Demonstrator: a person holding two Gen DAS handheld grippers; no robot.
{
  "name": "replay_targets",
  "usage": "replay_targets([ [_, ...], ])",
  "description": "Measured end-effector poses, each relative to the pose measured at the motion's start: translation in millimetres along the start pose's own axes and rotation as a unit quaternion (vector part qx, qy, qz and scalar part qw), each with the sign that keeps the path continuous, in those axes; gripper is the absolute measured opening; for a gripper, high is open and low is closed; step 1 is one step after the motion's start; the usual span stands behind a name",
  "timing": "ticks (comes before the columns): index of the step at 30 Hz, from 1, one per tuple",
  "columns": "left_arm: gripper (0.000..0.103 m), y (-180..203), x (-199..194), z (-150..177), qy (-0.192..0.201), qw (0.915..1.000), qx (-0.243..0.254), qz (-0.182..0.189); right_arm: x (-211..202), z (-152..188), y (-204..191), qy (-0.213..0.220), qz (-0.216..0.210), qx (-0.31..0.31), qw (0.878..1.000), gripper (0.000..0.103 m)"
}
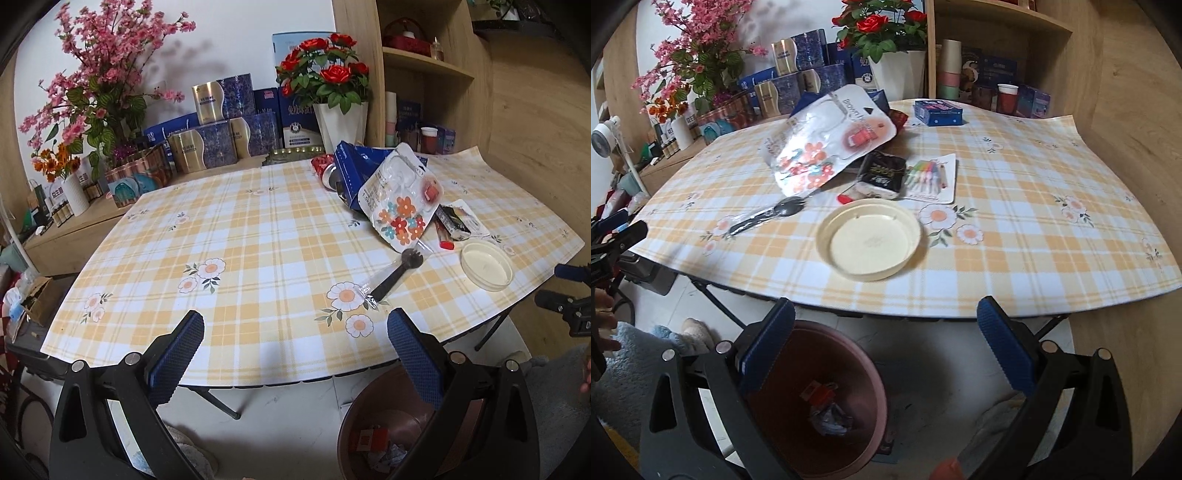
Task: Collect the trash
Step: 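Move both tools back toward the table items, then grasp the cream plastic lid with the right tool while the left tool grasps the spoon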
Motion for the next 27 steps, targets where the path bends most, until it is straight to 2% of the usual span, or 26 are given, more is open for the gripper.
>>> replay_targets([
  [7,0.097,-5,15,9,-0.028,0.9993,-0.021,0.013,36,-14,-1,-0.009,0.001,-0.014,1.0,0.097],
  [12,0.097,-10,24,14,-0.042,0.9986,-0.03,0.004,65,-16,-13,-0.03,-0.014,-0.012,0.999,0.097],
  [17,0.097,-17,29,16,-0.048,0.9977,-0.048,-0.001,84,-16,-17,-0.039,0.006,-0.016,0.999,0.097],
  [21,0.097,-16,34,15,-0.05,0.9979,-0.039,-0.004,91,-21,-11,-0.038,0.012,0.001,0.999,0.098],
  [23,0.097,-10,42,15,-0.065,0.9975,-0.028,-0.001,94,-23,-11,-0.039,0.008,0.003,0.999,0.097],
  [27,0.097,-5,56,13,-0.082,0.9953,-0.047,0.025,94,-29,-11,-0.032,-0.012,0.009,0.999,0.089],
])
Point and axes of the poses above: each gripper's, at about its wrist camera, not at the fingertips, and x roughly the way its jaws point, y to its right, z to its underside, the point moved 4 cm from there along x, roughly the way its jaws point, and after that the axes turned 10 degrees about y, right-handed, at the moved point
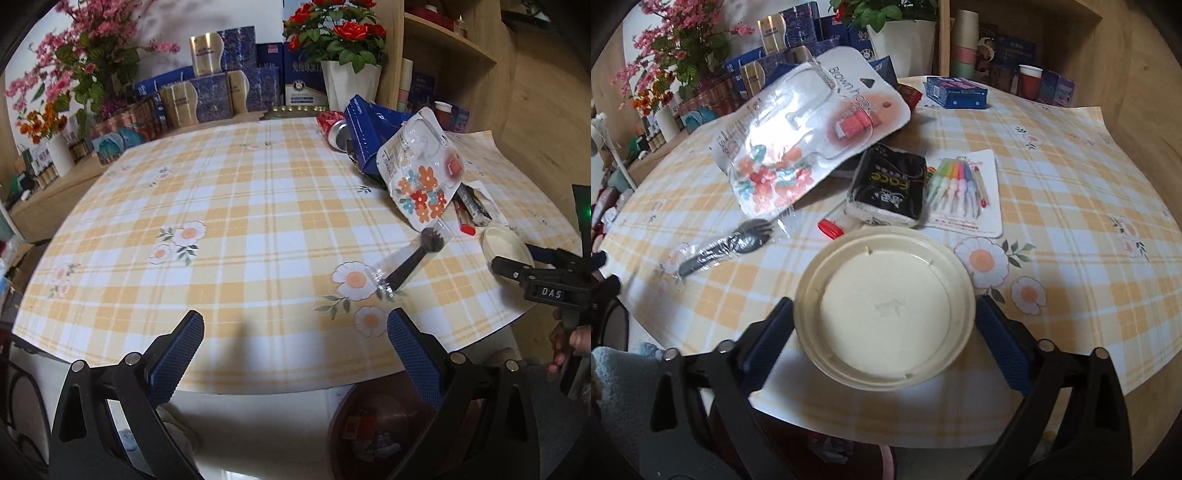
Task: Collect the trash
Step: 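Grasp the cream plastic lid with the right tool while the left tool grasps the spoon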
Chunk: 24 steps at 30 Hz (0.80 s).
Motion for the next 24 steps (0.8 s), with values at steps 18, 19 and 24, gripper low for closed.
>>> replay_targets([
  [18,0.055,90,71,-34,-0.055,0.983,0.1,0.143,-30,-19,1,0.042,-0.023,0.012,0.999,0.087],
  [19,0.052,94,75,-34,-0.059,0.9818,0.109,0.144,-32,-19,2,0.043,-0.023,0.011,0.999,0.087],
  [24,0.05,105,93,-32,-0.074,0.9776,0.134,0.145,-36,-20,4,0.044,-0.02,0.014,0.999,0.088],
])
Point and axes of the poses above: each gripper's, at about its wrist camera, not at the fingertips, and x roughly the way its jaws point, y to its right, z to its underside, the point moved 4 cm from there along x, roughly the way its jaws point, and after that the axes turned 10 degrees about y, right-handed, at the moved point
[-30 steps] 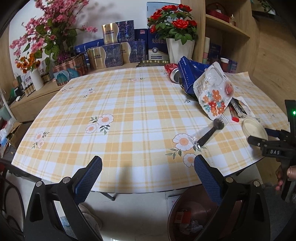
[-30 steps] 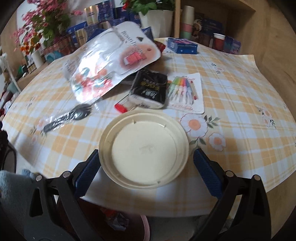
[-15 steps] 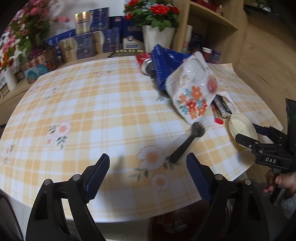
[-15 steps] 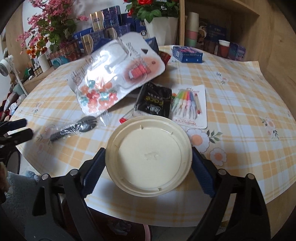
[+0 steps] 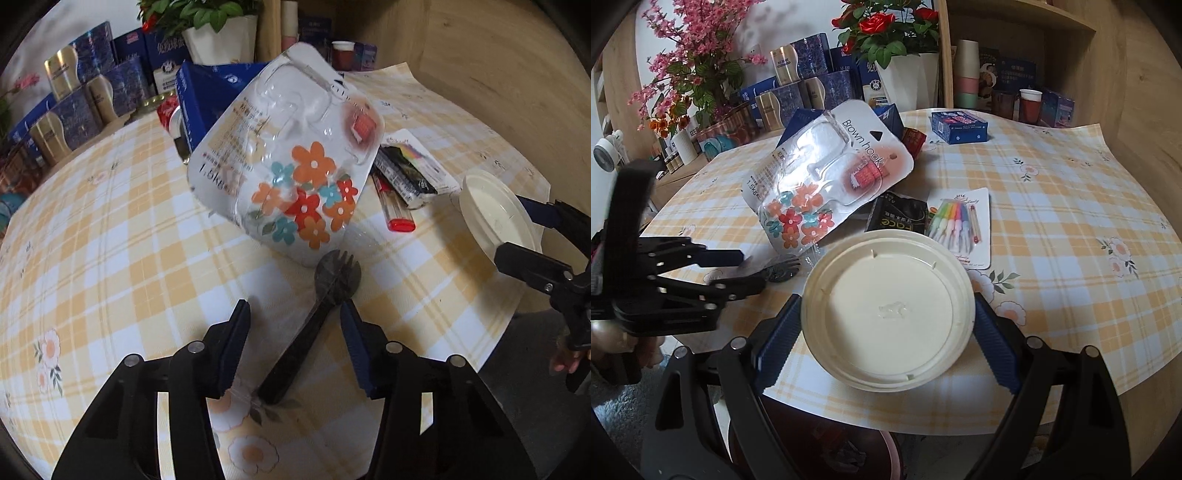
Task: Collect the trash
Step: 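Grasp the cream plastic lid with the right tool while the left tool grasps the spoon, then lower the spoon and lid over the brown bin and open both tools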
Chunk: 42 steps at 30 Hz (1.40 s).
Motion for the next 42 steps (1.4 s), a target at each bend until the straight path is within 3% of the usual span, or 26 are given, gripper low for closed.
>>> replay_targets([
  [3,0.046,0,1,-2,-0.004,1.0,-0.001,0.002,-1,0,2,-0.004,0.004,0.002,1.0,0.088],
  [6,0.02,2,-4,-1,-0.001,0.9998,0.006,0.017,-3,0,2,-0.005,0.011,0.002,1.0,0.088],
  [9,0.012,6,-8,3,0.0,0.9997,0.013,0.022,-9,-3,1,0.002,0.011,0.003,1.0,0.088],
  [31,0.009,25,-101,31,0.048,0.9974,-0.024,0.048,-74,8,-19,0.032,0.008,-0.005,0.999,0.088],
  [37,0.009,45,-126,58,0.049,0.9965,-0.028,0.062,-96,28,-26,0.042,-0.002,0.001,0.999,0.088],
  [42,0.009,62,-131,88,0.026,0.9962,-0.031,0.078,-105,41,-28,0.038,-0.013,0.002,0.999,0.088],
])
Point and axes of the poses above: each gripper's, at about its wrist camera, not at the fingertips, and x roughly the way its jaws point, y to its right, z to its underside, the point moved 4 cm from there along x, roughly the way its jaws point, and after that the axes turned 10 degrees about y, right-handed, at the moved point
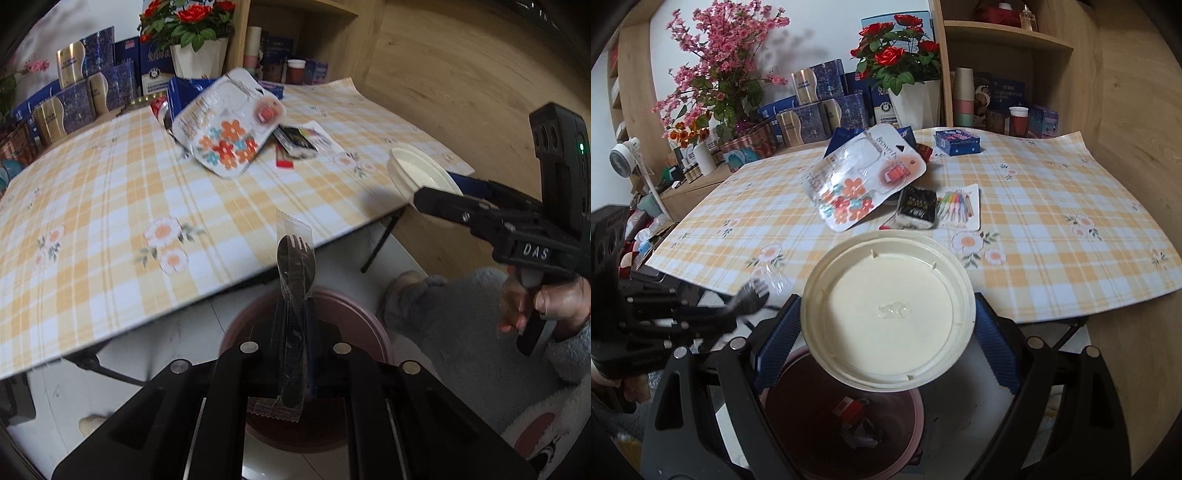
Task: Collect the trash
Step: 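Lower the spoon and lid over the brown bin and open both tools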
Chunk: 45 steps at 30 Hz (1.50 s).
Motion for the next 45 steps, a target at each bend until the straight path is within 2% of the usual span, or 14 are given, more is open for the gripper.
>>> replay_targets([
  [5,0.009,10,10,24,-0.03,0.9995,0.003,0.01,-6,2,5,0.002,-0.002,0.004,1.0,0.088],
  [13,0.009,16,51,49,-0.082,0.9964,0.007,0.019,-1,7,15,-0.004,0.002,0.018,1.0,0.088],
  [18,0.012,23,73,54,-0.093,0.9948,-0.001,0.041,3,10,19,-0.009,0.005,0.021,1.0,0.088],
  [20,0.037,25,75,48,-0.072,0.9955,-0.016,0.06,4,10,20,-0.01,0.006,0.023,1.0,0.088],
  [21,0.066,24,74,44,-0.062,0.9959,-0.022,0.063,4,10,21,-0.011,0.007,0.024,1.0,0.088],
  [22,0.075,23,70,39,-0.041,0.9969,-0.029,0.061,4,10,21,-0.011,0.008,0.023,1.0,0.088],
  [24,0.079,22,64,30,-0.015,0.9974,-0.036,0.061,4,11,20,-0.012,0.008,0.021,1.0,0.088],
  [25,0.083,20,61,27,-0.008,0.9977,-0.039,0.055,4,12,18,-0.014,0.009,0.019,1.0,0.088],
  [30,0.092,1,32,12,0.039,0.9981,-0.047,0.005,6,20,8,-0.024,0.005,0.01,1.0,0.088],
  [34,0.096,-18,-2,4,0.072,0.9955,-0.04,-0.046,9,30,-5,-0.033,-0.004,0.005,0.999,0.088],
  [37,0.097,-34,-27,2,0.082,0.9927,-0.038,-0.079,13,38,-16,-0.038,-0.015,0.006,0.999,0.088],
  [41,0.097,-54,-60,16,0.103,0.9858,-0.048,-0.124,19,56,-32,-0.047,-0.03,0.001,0.998,0.089],
  [45,0.097,-66,-76,40,0.112,0.9785,-0.058,-0.163,29,72,-43,-0.064,-0.025,-0.018,0.997,0.089],
])
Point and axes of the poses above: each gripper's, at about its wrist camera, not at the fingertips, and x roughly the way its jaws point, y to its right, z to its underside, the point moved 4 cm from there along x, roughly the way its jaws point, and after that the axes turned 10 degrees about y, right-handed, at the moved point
